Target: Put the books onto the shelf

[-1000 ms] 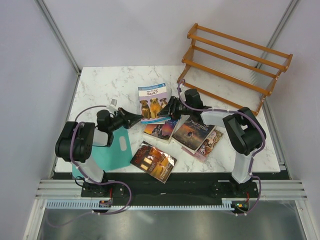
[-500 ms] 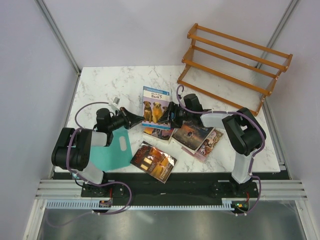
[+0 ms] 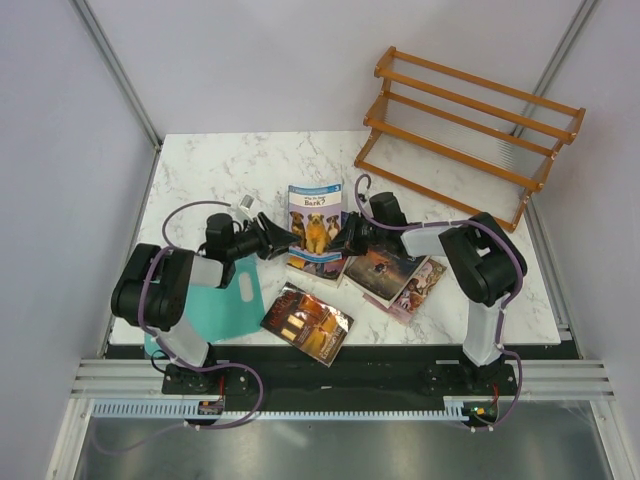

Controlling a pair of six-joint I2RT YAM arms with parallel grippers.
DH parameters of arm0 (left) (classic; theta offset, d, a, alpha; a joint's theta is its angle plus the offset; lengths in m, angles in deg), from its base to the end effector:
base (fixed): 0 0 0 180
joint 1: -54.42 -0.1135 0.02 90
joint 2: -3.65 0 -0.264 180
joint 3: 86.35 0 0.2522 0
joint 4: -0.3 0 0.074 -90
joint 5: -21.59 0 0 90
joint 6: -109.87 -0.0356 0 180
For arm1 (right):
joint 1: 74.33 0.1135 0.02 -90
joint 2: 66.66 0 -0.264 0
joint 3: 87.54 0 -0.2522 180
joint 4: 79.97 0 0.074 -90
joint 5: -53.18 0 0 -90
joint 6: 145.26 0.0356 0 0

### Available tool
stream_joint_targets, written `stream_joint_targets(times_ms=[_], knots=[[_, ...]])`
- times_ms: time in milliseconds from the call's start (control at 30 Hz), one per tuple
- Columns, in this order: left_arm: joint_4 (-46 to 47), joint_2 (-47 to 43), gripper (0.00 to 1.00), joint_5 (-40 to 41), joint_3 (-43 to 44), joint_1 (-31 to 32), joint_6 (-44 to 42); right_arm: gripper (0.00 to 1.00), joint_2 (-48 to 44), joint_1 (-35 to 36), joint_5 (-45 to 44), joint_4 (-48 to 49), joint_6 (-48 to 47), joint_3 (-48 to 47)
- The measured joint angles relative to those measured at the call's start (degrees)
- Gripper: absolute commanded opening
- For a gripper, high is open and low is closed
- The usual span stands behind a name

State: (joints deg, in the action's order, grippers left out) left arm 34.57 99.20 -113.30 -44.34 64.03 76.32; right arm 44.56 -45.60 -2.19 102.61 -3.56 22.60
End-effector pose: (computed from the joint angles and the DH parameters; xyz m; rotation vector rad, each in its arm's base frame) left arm 0.2808 -0.0730 0.1407 -0.2597 2.0912 -1.4826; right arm 0.3282 0.2030 0.1283 0.1309 2.5088 1.3605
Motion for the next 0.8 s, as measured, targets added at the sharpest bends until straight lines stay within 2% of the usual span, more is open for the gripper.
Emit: stream_joint_targets(times_ms=[100,167,200,233,267,367,400,467,500,633,800], knots=[[0.0,1.0,0.54,0.4,1.3,1.5,0.0,0.13,0.0,-0.3,0.0,0.5,0.0,0.1],[-0.1,2.2,0.42,0.5,2.4,2.3,0.0,0.13,0.2,-0.4,0.0,1.0,0.1,0.2],[-0.2,2.7,0.27,0.7,2.9,2.6,0.0,0.13,0.2,-0.5,0.0,1.2,0.1,0.2],[-0.4,3.4,0.18,0.9,3.5,3.0,-0.2,0.13,0.3,-0.6,0.0,1.4,0.2,0.2],[-0.5,4.2,0.02,1.0,4.1,3.4,-0.2,0.14,0.3,-0.8,0.0,1.5,0.1,0.2],[-0.6,6.0,0.02,1.7,5.0,3.8,-0.3,0.32,0.3,-1.4,-0.6,1.6,-0.3,0.2],[-0.6,6.4,0.02,2.0,5.1,3.8,-0.2,0.48,0.3,-1.6,-0.6,1.5,-0.5,0.2],[-0.4,6.7,0.02,2.0,5.2,3.8,-0.2,0.63,0.0,-1.6,-0.2,1.3,-0.3,0.2],[0.0,6.7,0.02,1.8,5.2,3.8,-0.1,0.78,-0.4,-1.6,-0.2,1.3,-0.5,-0.1],[0.1,5.7,0.02,0.5,7.1,5.0,0.1,0.92,-3.8,-1.6,-0.9,0.8,-0.5,0.7],[3.5,4.7,0.02,-2.8,10.2,7.0,3.2,0.98,-9.4,-4.8,-0.1,3.6,2.4,7.7]])
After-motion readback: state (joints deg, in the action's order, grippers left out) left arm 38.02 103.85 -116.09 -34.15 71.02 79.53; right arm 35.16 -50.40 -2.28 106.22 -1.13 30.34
